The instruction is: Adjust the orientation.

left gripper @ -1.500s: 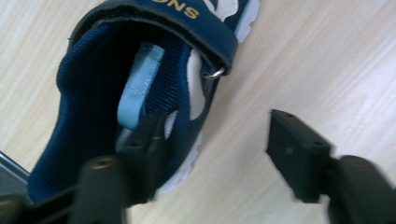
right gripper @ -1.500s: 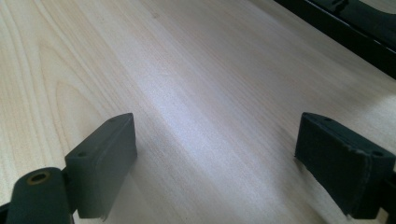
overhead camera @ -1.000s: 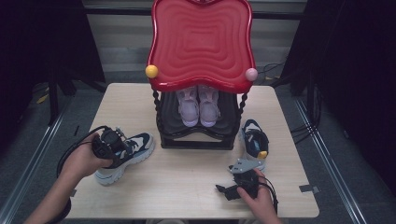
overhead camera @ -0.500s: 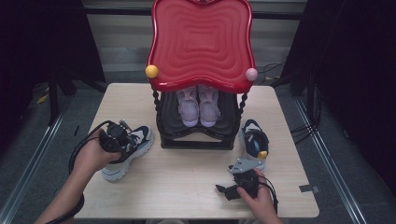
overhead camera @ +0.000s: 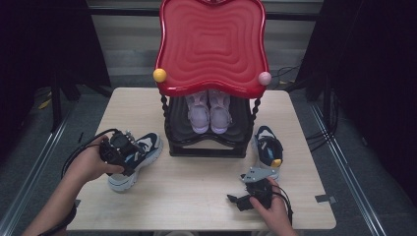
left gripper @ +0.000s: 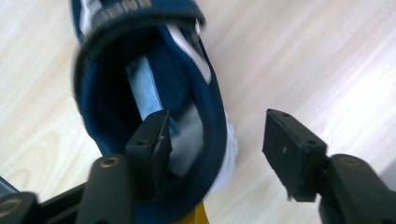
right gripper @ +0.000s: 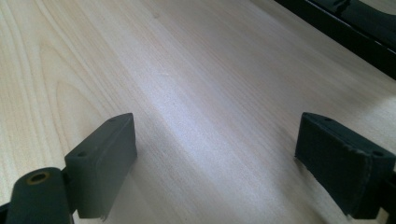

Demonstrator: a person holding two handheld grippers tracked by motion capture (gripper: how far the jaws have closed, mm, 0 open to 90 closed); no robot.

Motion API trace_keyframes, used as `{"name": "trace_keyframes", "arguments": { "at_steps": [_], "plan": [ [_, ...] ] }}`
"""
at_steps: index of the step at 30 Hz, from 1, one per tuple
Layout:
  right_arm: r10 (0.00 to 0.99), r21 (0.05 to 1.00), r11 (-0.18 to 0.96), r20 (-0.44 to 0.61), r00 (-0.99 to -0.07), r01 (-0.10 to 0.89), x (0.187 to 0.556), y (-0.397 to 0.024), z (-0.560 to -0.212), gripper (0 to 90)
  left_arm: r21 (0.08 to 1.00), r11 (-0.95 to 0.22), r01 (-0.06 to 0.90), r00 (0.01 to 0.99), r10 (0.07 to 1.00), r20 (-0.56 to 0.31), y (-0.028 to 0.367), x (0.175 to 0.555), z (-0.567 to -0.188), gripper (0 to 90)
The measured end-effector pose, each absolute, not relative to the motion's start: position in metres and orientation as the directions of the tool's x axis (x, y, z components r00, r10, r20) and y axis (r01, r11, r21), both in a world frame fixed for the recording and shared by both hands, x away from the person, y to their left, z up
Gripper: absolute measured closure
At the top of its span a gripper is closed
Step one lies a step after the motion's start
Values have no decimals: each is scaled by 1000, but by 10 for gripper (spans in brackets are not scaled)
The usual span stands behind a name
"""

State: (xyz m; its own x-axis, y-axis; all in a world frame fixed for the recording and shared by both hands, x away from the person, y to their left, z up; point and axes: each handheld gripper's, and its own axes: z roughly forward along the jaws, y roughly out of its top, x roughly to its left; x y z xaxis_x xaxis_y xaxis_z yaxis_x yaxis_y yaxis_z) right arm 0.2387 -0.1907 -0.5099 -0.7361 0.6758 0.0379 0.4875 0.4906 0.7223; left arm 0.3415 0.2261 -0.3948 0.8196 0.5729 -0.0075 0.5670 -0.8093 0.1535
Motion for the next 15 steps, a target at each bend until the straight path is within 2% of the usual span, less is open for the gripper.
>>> {"name": "trace_keyframes", "arguments": {
  "at_steps": [5,10,15],
  "plan": [
    [676,722,491,38,-736,488,239,-191,-510,117,129,-816,563,824,566,-21,224,336,-403,397],
    [677,720,492,36,-735,488,239,-191,-510,117,163,-810,564,825,561,-71,215,331,-402,427],
    [675,720,495,33,-737,486,239,-191,-510,117,165,-826,539,841,536,-67,203,327,-403,421]
  ]
}}
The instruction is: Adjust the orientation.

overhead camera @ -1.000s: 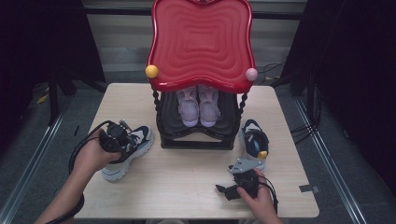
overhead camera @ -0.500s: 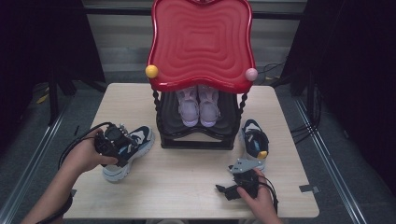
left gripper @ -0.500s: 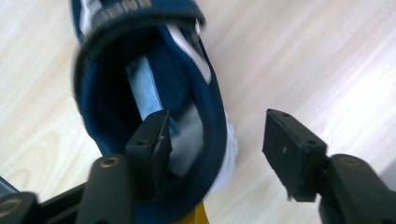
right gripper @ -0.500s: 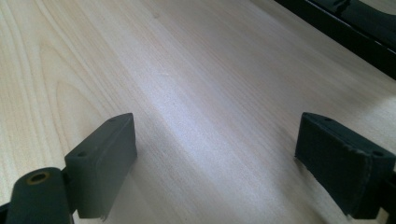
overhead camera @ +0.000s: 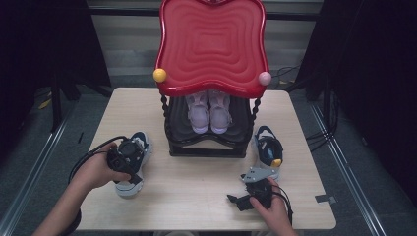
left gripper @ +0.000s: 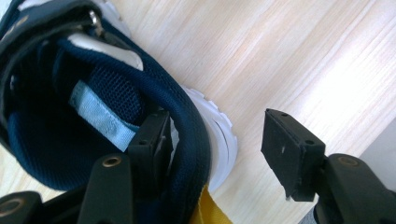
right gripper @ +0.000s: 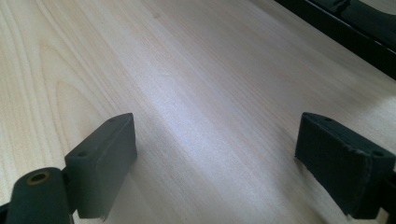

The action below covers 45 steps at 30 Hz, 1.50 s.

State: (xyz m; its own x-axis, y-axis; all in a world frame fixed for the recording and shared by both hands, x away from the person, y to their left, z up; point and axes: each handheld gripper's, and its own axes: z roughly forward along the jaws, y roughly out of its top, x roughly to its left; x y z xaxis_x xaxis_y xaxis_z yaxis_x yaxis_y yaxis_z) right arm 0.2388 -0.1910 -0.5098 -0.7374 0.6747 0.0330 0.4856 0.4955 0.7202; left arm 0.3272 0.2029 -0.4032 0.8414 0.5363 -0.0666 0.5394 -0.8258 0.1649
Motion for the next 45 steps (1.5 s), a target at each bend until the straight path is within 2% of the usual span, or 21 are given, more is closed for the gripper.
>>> {"name": "trace_keyframes", "arguments": {
  "at_steps": [7,22,28,33,38,43,45],
  "plan": [
    [674,721,495,33,-738,484,239,-191,-510,117,162,-836,525,851,520,-74,194,326,-404,415],
    [677,721,492,36,-735,488,239,-191,-510,117,110,-845,524,852,517,-84,205,325,-406,386],
    [675,723,493,34,-737,485,239,-191,-510,117,119,-847,518,855,511,-86,210,324,-407,391],
    [674,723,493,34,-738,484,239,-191,-510,117,102,-857,506,863,501,-73,209,325,-406,427],
    [674,723,493,34,-738,484,239,-191,-510,117,93,-869,485,874,483,-46,209,327,-405,585],
    [676,721,492,37,-736,488,239,-191,-510,117,134,-844,520,854,508,-110,204,328,-403,678],
    [671,726,493,33,-741,479,240,-191,-510,117,137,-839,527,849,512,-130,200,329,-403,687]
  ]
}}
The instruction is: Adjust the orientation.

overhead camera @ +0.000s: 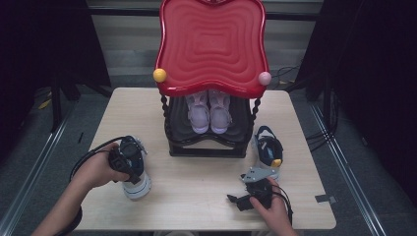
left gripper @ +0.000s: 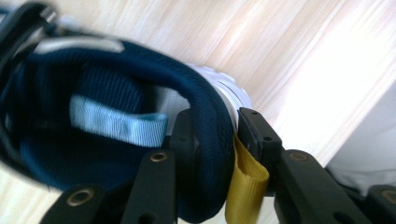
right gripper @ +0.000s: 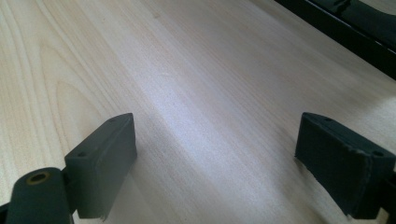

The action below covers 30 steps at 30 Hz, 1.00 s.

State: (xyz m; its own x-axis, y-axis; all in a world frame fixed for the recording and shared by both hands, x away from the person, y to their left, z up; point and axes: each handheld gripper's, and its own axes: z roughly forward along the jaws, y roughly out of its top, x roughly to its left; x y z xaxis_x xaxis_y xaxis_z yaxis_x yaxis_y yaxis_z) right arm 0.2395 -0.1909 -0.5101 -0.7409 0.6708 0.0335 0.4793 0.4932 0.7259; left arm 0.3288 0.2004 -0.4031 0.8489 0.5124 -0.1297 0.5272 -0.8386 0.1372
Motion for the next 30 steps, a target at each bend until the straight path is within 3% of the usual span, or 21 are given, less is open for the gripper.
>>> {"name": "trace_keyframes", "arguments": {
  "at_steps": [11,23,30],
  "plan": [
    [670,725,495,32,-741,479,240,-191,-510,117,96,-835,542,838,527,-143,187,333,-402,678],
    [671,724,496,31,-741,480,240,-191,-510,117,106,-818,565,825,557,-99,191,335,-397,456],
    [671,724,496,31,-741,479,240,-191,-510,117,107,-823,558,829,549,-106,196,334,-399,426]
  ]
}}
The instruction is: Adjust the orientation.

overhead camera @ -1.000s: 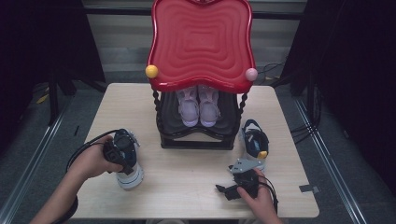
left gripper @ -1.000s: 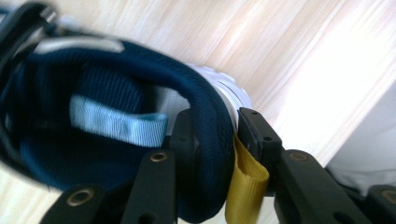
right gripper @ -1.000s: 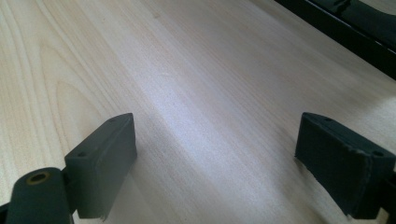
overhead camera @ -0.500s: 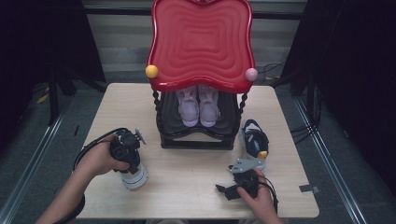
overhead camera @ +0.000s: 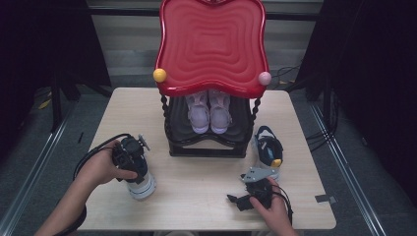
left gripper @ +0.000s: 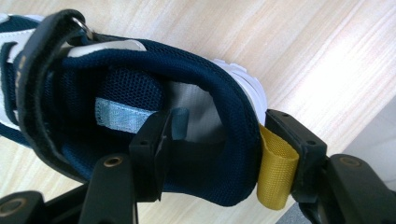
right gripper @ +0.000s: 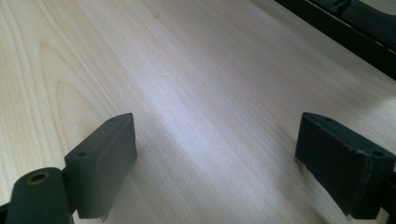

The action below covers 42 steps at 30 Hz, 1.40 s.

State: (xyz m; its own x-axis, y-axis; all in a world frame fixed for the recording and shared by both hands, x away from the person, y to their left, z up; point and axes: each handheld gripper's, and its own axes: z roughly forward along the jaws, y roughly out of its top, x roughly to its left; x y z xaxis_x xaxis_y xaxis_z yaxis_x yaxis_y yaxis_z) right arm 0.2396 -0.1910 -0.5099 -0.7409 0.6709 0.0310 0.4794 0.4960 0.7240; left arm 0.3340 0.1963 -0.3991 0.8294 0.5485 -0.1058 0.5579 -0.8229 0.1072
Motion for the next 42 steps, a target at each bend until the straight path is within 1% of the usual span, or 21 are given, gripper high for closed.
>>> {"name": "trace_keyframes", "arguments": {
  "at_steps": [4,8,10,14,18,20,21,23,27,29,30,31,33,38,42],
  "plan": [
    [671,724,496,31,-741,480,240,-191,-510,117,98,-841,532,846,524,-101,197,332,-398,440],
    [672,722,495,33,-739,482,239,-191,-510,117,83,-857,509,859,499,-116,196,331,-400,447],
    [672,722,495,33,-739,482,239,-191,-510,117,82,-858,507,860,498,-110,196,332,-401,470],
    [672,723,495,32,-740,482,240,-191,-510,117,84,-853,514,855,502,-132,192,333,-404,505],
    [671,724,496,31,-741,480,240,-191,-510,116,54,-876,479,873,469,-132,186,335,-406,558],
    [671,724,496,31,-741,480,240,-191,-510,117,56,-873,484,870,473,-139,185,335,-407,588],
    [671,724,496,31,-741,480,240,-191,-510,117,47,-884,465,880,455,-137,184,337,-406,598],
    [671,724,496,31,-741,479,240,-191,-510,117,61,-872,486,869,473,-146,182,335,-408,601],
    [672,724,493,35,-740,482,239,-191,-510,117,40,-891,453,885,443,-145,182,336,-410,632],
    [672,722,495,33,-739,483,239,-191,-510,117,46,-885,464,878,452,-156,183,335,-409,647],
    [672,723,495,33,-740,482,239,-191,-510,117,35,-893,449,885,439,-155,184,336,-408,658],
    [672,723,495,33,-740,482,239,-191,-510,117,43,-884,465,877,453,-159,185,335,-409,665],
    [672,722,496,33,-740,482,240,-191,-510,116,42,-884,466,876,453,-167,185,335,-409,685],
    [672,722,495,34,-740,483,240,-191,-510,116,35,-888,458,878,446,-173,185,336,-410,694],
    [672,722,495,34,-740,483,240,-191,-510,116,1,-903,430,889,423,-178,184,339,-409,698]
  ]
}}
